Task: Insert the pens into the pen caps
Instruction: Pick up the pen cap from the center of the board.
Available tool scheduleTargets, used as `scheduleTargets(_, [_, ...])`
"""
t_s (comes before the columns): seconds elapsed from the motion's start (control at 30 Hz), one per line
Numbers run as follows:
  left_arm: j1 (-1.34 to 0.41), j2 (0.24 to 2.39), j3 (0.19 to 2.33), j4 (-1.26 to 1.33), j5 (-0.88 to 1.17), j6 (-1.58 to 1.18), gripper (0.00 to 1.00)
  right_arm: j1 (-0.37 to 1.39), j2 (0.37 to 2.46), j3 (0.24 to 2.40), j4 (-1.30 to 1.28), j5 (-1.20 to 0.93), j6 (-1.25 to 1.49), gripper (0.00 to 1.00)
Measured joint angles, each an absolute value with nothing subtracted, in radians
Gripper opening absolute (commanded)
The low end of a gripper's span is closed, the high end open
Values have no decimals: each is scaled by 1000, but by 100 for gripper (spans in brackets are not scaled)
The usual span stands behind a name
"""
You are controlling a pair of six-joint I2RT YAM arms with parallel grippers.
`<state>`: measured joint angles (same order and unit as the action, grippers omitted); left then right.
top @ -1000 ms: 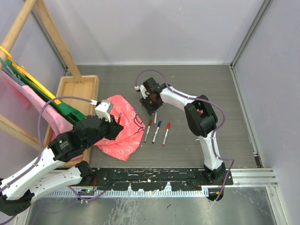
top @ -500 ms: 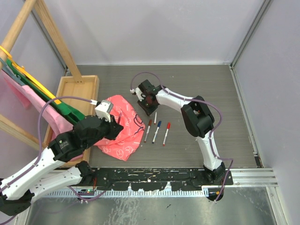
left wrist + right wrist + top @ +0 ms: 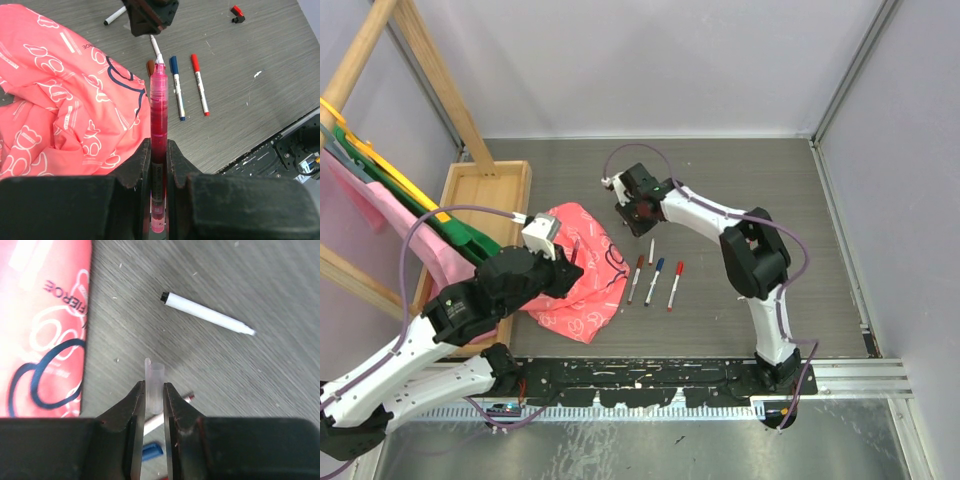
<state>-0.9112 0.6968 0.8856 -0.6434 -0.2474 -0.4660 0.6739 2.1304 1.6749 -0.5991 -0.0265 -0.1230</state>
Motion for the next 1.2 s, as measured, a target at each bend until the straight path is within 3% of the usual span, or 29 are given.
scheduleTargets(0.33, [-911,587,812,-533,-252,-501,0,659,1634,1393,-404,-38,-62,7])
scheduleTargets(0.6, [-911,472,734,-416,-263,-513,0,657,1226,1066,-218,-171,-19,1])
scheduleTargets(0.83, [-911,488,734,-371,-242,-512,0,657,906,839,-37,-250,35,2])
scheduleTargets(1.2, [-910,580,748,-337,-125,-500,0,657,637,542,378,-378,26,1])
